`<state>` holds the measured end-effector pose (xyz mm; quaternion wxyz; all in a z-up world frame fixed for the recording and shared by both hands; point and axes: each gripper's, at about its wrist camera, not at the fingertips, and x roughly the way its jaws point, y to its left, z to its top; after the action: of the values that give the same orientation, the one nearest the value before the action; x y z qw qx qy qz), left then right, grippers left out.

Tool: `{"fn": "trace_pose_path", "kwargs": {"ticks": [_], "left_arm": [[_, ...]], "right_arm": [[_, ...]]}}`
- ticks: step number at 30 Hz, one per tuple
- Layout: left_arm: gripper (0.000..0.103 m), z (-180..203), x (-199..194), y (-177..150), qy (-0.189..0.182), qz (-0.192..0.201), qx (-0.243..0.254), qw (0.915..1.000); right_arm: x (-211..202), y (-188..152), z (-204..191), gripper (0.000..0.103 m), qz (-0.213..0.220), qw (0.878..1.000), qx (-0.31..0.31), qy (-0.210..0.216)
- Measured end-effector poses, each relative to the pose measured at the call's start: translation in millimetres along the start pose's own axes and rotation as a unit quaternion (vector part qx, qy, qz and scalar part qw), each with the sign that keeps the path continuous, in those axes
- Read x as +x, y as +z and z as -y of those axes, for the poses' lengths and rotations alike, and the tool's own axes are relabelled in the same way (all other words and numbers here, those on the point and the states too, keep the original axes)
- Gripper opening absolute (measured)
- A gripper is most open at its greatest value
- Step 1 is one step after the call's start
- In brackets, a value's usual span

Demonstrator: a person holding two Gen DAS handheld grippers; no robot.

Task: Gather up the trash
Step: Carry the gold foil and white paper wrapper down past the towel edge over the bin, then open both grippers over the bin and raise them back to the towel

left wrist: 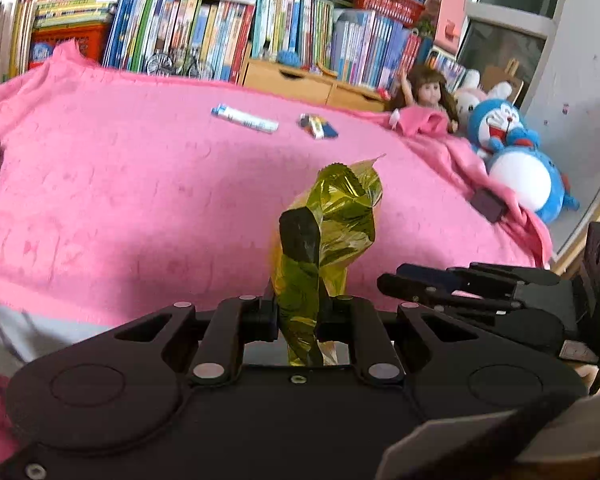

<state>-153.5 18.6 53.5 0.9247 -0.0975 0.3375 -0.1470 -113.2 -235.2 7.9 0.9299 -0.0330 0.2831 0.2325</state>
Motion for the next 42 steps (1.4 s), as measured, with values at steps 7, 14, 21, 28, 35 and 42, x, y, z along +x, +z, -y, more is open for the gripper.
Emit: {"fn": "trace_pose_path", "kwargs": {"ticks": [7, 14, 21, 28, 35, 42], "left_arm": [[0.014, -3.7, -3.2, -30.4, 0.012, -0.053, 0.014, 0.9985], [0.014, -11.8, 26.9, -59.3, 0.029, -0.122, 0.012, 0.9921], [0.014, -19.9, 73.3, -90.1, 0.064, -0.19, 0.015, 0.9796], [0.015, -22.9, 97.2, -107.2, 0.078, -0.225, 0.019, 0.971], [0.015, -23.9, 110.1, -108.0, 0.084, -0.242, 0.02, 0.9663], [0.022, -23.8, 112.8, -108.1, 0.089, -0.246, 0.019, 0.965]], "right_arm": [[7.8, -41.5, -9.3, 0.031, -0.051, 0.998, 0.024, -0.001], [28.8, -68.4, -9.8, 0.031, -0.095, 0.995, 0.043, 0.0], [49.0, -81.1, -7.0, 0.031, -0.12, 0.991, 0.057, 0.001], [61.4, -90.6, -6.3, 0.031, -0.139, 0.988, 0.071, 0.001], [66.9, -95.5, -6.5, 0.036, -0.155, 0.985, 0.071, -0.004], [73.0, -91.1, -8.6, 0.05, -0.156, 0.985, 0.076, -0.001]]}}
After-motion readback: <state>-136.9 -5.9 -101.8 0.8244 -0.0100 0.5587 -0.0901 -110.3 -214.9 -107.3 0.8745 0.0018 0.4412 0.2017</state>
